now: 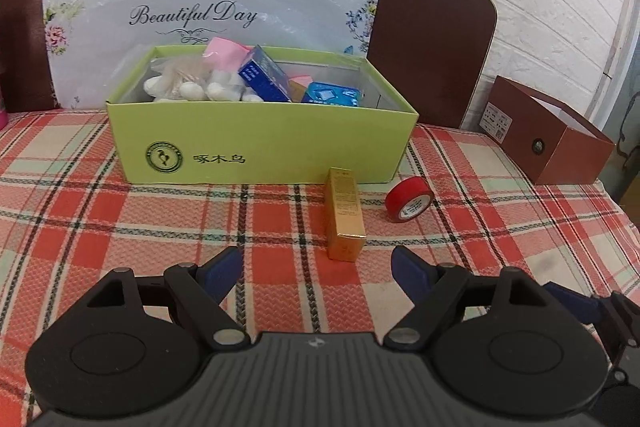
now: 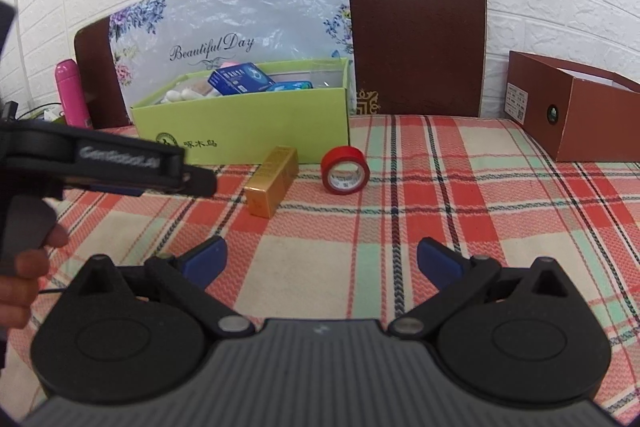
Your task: Organize objects
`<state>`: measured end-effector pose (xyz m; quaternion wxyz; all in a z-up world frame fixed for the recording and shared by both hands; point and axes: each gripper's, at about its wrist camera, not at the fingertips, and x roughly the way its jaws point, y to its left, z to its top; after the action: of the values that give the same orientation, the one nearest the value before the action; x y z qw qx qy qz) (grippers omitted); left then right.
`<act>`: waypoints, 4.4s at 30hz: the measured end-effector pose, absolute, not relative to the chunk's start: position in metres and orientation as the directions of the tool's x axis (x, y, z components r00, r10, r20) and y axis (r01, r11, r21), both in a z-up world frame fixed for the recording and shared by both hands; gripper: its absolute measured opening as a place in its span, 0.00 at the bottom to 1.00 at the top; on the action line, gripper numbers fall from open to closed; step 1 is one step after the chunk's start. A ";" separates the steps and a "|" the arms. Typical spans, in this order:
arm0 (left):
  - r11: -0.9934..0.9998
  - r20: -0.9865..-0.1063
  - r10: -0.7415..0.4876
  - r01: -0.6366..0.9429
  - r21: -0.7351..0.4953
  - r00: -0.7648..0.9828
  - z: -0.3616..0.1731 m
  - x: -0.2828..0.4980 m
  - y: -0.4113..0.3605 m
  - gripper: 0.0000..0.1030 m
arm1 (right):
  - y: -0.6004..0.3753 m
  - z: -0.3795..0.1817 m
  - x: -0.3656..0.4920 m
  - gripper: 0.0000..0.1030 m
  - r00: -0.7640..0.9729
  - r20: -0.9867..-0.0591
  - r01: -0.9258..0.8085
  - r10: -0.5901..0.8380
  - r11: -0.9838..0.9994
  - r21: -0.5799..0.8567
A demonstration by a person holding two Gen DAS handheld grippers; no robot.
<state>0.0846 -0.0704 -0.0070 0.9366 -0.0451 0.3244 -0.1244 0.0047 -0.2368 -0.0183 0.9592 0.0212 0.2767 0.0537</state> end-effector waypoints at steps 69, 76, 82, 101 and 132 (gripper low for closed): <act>0.932 -0.536 -0.363 0.296 -0.211 0.762 0.036 0.101 -0.032 0.24 | -0.225 0.013 0.066 0.44 0.857 -0.422 -0.271 0.296 0.955 0.120; 0.944 -0.480 -0.327 0.261 -0.199 0.814 0.069 0.131 -0.017 0.24 | -0.210 0.047 0.104 0.44 0.896 -0.334 -0.300 0.294 0.953 0.036; 0.958 -0.468 -0.283 0.223 -0.180 0.838 0.084 0.175 -0.006 0.24 | -0.194 0.057 0.160 0.44 0.909 -0.296 -0.310 0.292 0.951 -0.012; 0.984 -0.485 -0.178 0.141 -0.112 0.856 0.039 0.176 0.009 0.87 | -0.190 -0.010 0.166 1.00 0.918 -0.331 -0.243 0.221 0.970 -0.027; 0.999 -0.631 -0.019 0.035 0.013 0.776 0.025 -0.013 -0.003 0.90 | -0.195 0.017 -0.020 1.00 0.846 -0.528 -0.063 0.076 0.997 0.043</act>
<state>-0.0135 -0.0033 0.0250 0.9422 0.0122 0.3347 -0.0143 -0.0199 -0.1946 0.0166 0.9607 0.0120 0.2750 0.0360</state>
